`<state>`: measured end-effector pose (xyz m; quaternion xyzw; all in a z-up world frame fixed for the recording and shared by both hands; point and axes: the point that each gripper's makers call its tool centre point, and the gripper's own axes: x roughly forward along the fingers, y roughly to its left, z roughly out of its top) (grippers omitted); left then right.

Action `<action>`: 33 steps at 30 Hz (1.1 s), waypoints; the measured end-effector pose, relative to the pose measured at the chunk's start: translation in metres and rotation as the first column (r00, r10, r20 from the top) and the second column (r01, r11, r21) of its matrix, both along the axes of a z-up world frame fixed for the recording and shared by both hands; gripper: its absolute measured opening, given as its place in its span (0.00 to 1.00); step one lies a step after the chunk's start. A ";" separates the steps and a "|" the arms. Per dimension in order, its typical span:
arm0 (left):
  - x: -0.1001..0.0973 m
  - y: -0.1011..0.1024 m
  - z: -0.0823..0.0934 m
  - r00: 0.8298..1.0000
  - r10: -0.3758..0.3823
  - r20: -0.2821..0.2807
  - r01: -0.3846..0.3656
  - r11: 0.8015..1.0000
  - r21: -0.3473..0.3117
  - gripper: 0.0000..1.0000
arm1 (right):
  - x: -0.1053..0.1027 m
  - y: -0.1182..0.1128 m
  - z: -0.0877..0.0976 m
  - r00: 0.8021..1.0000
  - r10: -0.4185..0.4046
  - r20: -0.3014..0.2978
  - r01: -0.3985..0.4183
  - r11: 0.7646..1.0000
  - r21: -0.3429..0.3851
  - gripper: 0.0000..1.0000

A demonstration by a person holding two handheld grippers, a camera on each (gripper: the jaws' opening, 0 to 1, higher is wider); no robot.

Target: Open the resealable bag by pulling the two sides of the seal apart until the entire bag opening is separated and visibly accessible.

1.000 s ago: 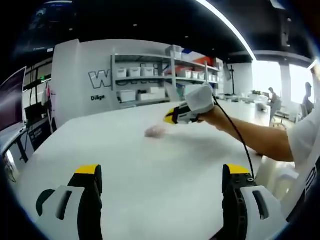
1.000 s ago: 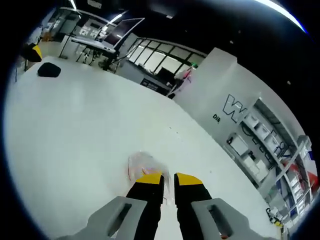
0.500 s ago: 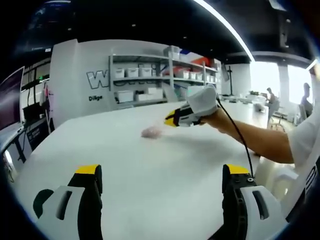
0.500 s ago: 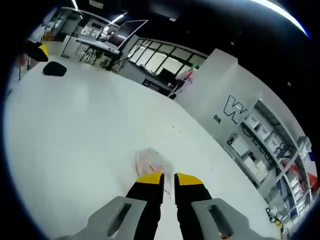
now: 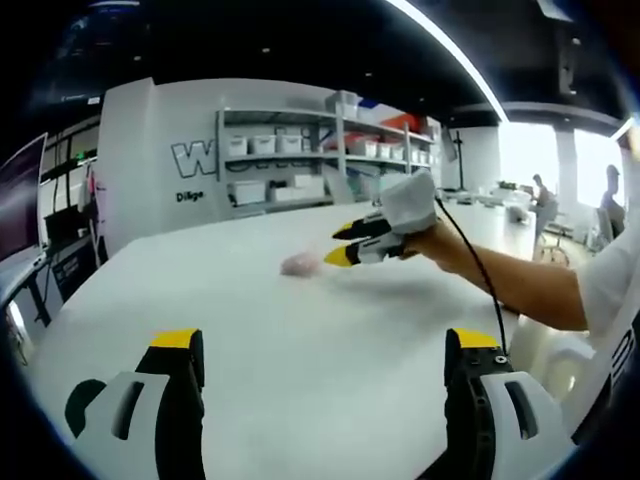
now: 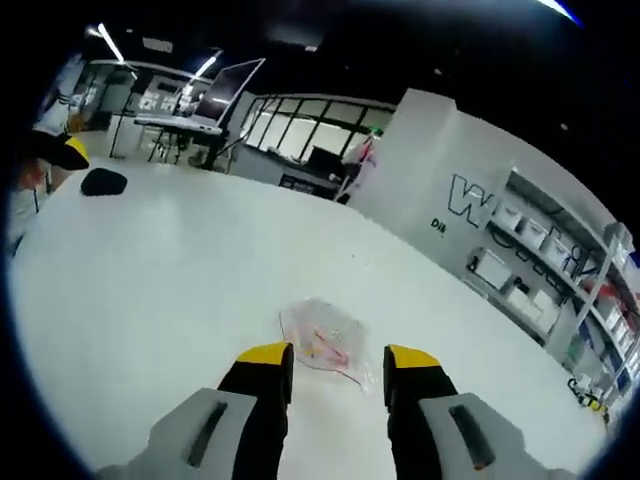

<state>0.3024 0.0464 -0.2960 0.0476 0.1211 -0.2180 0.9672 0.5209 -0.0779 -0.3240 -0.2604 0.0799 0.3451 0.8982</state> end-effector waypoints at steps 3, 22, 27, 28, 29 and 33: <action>0.000 0.000 0.000 1.000 -0.001 0.000 0.001 1.000 0.000 0.99 | -0.003 -0.001 -0.002 1.000 -0.003 -0.010 0.003 1.000 0.010 0.33; -0.002 0.002 -0.002 1.000 0.008 0.000 -0.008 1.000 0.005 0.99 | -0.029 0.000 -0.018 0.964 -0.028 -0.266 0.091 0.970 0.226 0.76; -0.002 0.001 -0.003 1.000 0.007 -0.004 -0.007 1.000 0.006 1.00 | -0.039 0.000 -0.015 0.962 -0.036 -0.270 0.098 0.971 0.218 0.74; -0.002 0.001 -0.004 1.000 0.008 -0.005 -0.008 1.000 0.007 1.00 | -0.040 0.000 -0.014 0.962 -0.040 -0.270 0.101 0.971 0.216 0.73; -0.001 0.001 -0.004 1.000 0.008 -0.005 -0.008 1.000 0.007 1.00 | -0.041 -0.001 -0.015 0.963 -0.043 -0.267 0.102 0.972 0.211 0.72; -0.001 0.001 -0.005 1.000 0.010 -0.008 -0.010 1.000 0.009 0.99 | -0.039 -0.004 -0.017 0.961 -0.044 -0.274 0.104 0.972 0.209 0.69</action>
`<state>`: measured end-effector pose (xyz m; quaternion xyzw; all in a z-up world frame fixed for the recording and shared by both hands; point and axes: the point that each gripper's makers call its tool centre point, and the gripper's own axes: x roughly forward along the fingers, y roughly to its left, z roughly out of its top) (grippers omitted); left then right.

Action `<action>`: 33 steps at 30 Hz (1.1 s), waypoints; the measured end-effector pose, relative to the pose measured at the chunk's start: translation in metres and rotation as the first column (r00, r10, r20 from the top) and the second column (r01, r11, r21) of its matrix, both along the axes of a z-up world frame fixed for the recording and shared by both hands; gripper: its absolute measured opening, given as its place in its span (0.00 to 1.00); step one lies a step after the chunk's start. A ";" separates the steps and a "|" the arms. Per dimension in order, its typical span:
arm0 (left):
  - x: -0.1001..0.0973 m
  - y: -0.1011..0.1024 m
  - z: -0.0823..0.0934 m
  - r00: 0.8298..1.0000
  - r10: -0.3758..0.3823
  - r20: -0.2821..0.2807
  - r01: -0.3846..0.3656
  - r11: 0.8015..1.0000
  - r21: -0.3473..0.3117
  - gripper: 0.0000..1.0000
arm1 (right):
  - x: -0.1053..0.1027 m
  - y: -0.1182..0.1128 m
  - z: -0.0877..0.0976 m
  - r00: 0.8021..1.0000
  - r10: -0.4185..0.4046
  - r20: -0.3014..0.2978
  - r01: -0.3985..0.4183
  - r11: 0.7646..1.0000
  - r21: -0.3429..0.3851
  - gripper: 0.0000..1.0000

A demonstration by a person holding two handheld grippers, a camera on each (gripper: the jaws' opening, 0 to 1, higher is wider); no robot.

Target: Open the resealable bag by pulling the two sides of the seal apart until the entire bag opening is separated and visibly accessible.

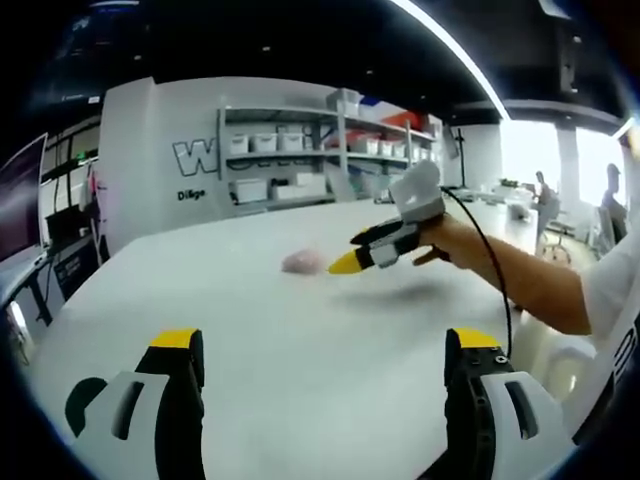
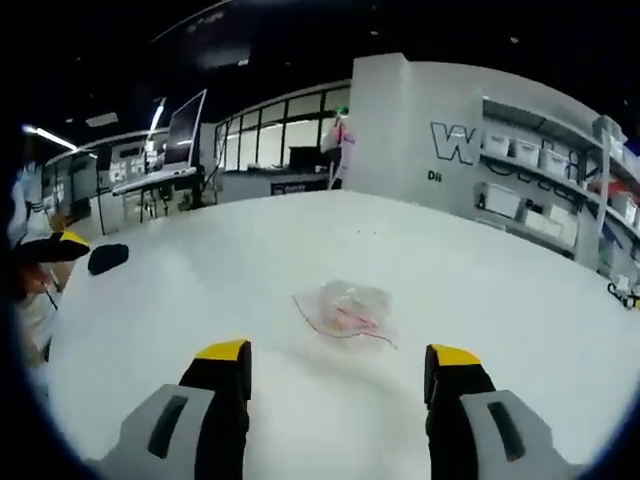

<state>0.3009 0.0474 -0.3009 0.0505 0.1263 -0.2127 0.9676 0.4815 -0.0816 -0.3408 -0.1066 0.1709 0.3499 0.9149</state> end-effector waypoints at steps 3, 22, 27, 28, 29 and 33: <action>0.001 0.001 -0.001 1.000 0.003 -0.004 -0.003 1.000 0.001 0.99 | -0.003 0.000 -0.001 1.000 0.002 0.000 -0.002 1.000 0.000 0.66; 0.002 0.005 -0.004 1.000 0.009 -0.017 -0.009 1.000 -0.001 0.99 | 0.004 -0.004 0.003 1.000 -0.004 0.011 0.004 1.000 -0.016 0.65; 0.001 0.004 -0.004 1.000 0.005 -0.017 -0.005 1.000 0.001 0.99 | 0.005 -0.007 0.004 1.000 -0.002 0.014 0.003 1.000 -0.020 0.62; 0.001 0.003 -0.005 1.000 0.003 -0.018 -0.003 1.000 0.000 0.99 | 0.005 -0.007 0.003 1.000 -0.003 0.014 0.003 1.000 -0.018 0.62; 0.001 0.003 -0.004 1.000 0.002 -0.017 -0.002 1.000 -0.001 0.99 | 0.006 -0.007 0.003 1.000 -0.002 0.011 0.003 1.000 -0.017 0.62; 0.000 0.003 -0.004 1.000 0.003 -0.016 -0.003 1.000 -0.001 0.99 | 0.006 -0.007 0.002 1.000 0.000 0.009 0.000 1.000 -0.018 0.62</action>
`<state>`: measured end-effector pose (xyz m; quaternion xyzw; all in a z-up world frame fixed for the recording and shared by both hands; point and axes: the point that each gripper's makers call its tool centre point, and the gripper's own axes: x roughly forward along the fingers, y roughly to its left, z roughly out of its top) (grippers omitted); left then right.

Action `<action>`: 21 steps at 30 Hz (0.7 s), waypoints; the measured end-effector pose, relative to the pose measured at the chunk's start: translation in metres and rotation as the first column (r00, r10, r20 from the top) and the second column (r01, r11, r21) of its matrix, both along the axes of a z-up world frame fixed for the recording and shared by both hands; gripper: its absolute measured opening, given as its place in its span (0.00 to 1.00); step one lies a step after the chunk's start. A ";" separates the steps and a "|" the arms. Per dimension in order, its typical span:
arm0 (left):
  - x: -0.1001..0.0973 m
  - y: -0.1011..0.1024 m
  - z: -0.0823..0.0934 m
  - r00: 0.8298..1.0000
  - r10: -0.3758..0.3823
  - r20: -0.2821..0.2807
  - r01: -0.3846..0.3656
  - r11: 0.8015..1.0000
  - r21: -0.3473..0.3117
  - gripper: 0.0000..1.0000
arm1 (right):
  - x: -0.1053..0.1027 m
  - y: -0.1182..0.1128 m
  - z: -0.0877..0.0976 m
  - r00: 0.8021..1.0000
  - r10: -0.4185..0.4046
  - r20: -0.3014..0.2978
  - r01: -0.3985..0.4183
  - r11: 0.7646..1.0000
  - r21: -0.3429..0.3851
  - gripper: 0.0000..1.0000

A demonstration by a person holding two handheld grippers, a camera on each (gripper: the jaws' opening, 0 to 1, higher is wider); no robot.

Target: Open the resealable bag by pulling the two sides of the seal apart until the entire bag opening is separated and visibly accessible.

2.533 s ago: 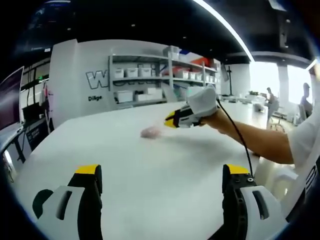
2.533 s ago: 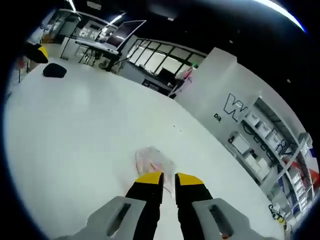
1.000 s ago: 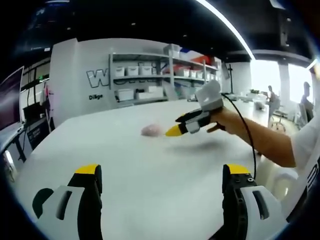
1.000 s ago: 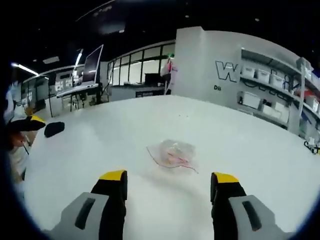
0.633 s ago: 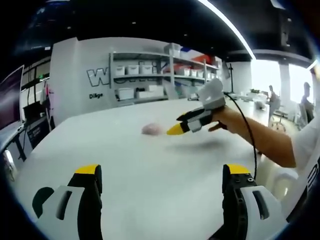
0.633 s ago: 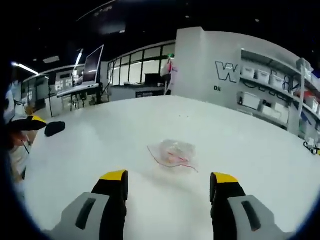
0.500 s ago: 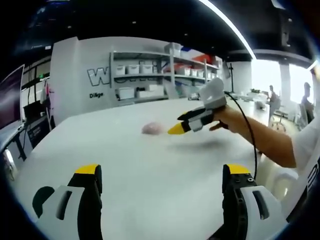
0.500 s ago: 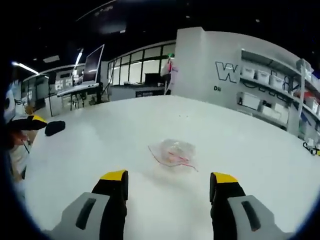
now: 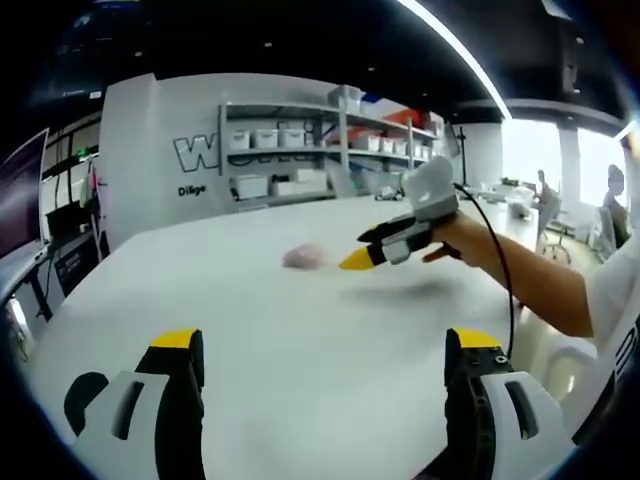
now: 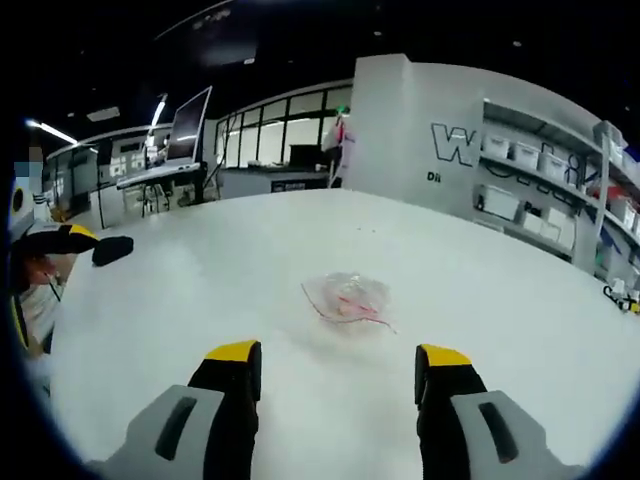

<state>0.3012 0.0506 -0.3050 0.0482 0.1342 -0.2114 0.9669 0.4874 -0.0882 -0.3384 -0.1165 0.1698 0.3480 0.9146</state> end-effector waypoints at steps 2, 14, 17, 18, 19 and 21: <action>-0.001 0.000 0.000 1.000 0.000 0.000 0.000 1.000 0.001 0.99 | 0.001 0.000 0.000 1.000 0.000 0.002 0.000 1.000 0.000 0.61; -0.001 -0.001 0.000 1.000 -0.002 0.002 0.002 1.000 -0.001 0.99 | -0.007 -0.008 0.006 1.000 -0.013 0.023 0.012 0.999 0.037 0.78; -0.001 -0.002 0.000 1.000 -0.006 0.001 0.006 1.000 -0.002 0.99 | -0.007 -0.009 0.008 0.999 -0.024 0.043 0.022 0.999 0.043 0.91; -0.002 -0.003 0.000 1.000 -0.006 0.002 0.006 1.000 -0.003 0.99 | -0.010 -0.010 0.009 0.998 -0.027 0.048 0.024 0.999 0.049 0.94; -0.002 -0.003 0.001 1.000 -0.006 0.002 0.006 1.000 -0.001 0.99 | -0.012 -0.010 0.010 0.998 -0.027 0.050 0.025 0.998 0.051 0.95; -0.002 -0.003 0.001 1.000 -0.005 0.003 0.005 1.000 -0.001 0.99 | -0.023 -0.009 0.009 0.999 -0.021 0.048 0.018 0.999 0.049 0.93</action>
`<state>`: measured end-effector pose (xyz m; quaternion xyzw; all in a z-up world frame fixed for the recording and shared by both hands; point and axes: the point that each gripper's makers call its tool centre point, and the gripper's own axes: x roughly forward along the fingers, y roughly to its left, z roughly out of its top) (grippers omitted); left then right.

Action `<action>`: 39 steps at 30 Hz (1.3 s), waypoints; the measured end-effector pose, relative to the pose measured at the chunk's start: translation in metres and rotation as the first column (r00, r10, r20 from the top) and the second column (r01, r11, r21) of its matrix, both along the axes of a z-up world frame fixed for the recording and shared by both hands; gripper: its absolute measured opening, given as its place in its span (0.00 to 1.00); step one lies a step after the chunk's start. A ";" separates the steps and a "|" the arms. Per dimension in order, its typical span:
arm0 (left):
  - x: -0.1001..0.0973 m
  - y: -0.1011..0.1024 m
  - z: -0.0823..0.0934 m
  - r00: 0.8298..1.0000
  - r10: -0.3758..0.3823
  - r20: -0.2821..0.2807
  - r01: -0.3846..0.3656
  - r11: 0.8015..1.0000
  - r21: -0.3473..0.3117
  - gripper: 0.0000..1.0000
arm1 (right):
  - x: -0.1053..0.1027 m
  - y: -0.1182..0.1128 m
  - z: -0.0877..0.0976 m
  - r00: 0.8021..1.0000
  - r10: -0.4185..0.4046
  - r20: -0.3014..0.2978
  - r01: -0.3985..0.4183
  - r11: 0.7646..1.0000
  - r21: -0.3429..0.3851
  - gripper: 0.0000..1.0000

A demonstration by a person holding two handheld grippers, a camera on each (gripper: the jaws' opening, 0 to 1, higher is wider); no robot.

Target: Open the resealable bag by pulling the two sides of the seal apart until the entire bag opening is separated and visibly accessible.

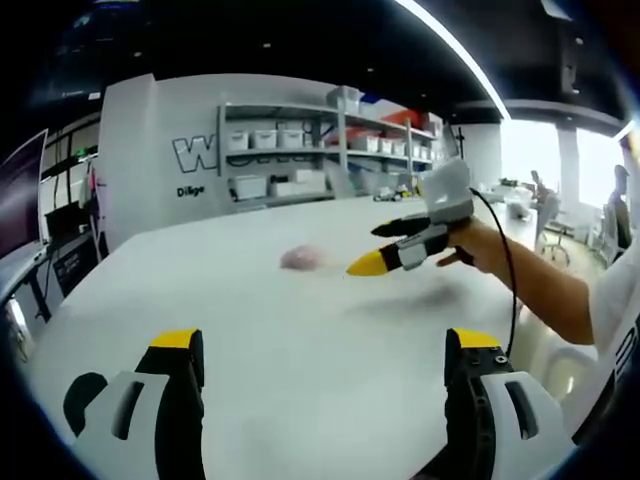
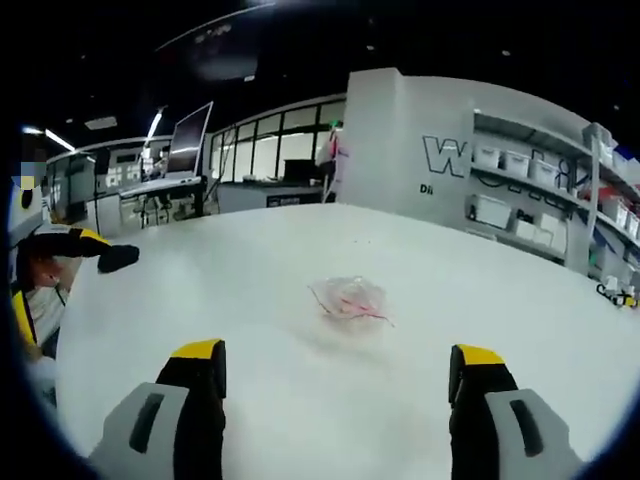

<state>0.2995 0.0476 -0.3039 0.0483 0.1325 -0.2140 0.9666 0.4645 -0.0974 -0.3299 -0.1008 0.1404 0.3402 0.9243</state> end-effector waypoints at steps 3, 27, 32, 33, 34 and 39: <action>0.000 -0.001 0.001 1.000 -0.002 0.002 0.002 1.000 0.000 0.99 | -0.002 0.000 -0.001 1.000 0.004 -0.004 -0.004 1.000 0.003 0.90; 0.000 -0.004 0.005 1.000 -0.006 0.005 0.006 1.000 0.005 0.99 | -0.022 -0.008 -0.008 1.000 -0.008 -0.007 0.008 1.000 0.000 0.87; 0.000 -0.004 0.005 1.000 -0.008 0.005 0.008 1.000 0.006 0.99 | -0.027 -0.009 -0.009 1.000 -0.011 -0.006 0.011 1.000 -0.007 0.87; 0.000 -0.004 0.005 1.000 -0.008 0.005 0.008 1.000 0.006 0.99 | -0.028 -0.009 -0.009 1.000 -0.013 -0.005 0.013 1.000 -0.008 0.86; 0.000 -0.004 0.005 1.000 -0.010 0.004 0.010 1.000 0.005 0.99 | -0.029 -0.010 -0.009 1.000 -0.013 -0.005 0.013 1.000 -0.006 0.86; -0.001 -0.004 0.005 1.000 -0.008 0.005 0.008 1.000 0.004 0.99 | -0.035 -0.011 -0.009 1.000 -0.015 -0.005 0.015 1.000 -0.003 0.85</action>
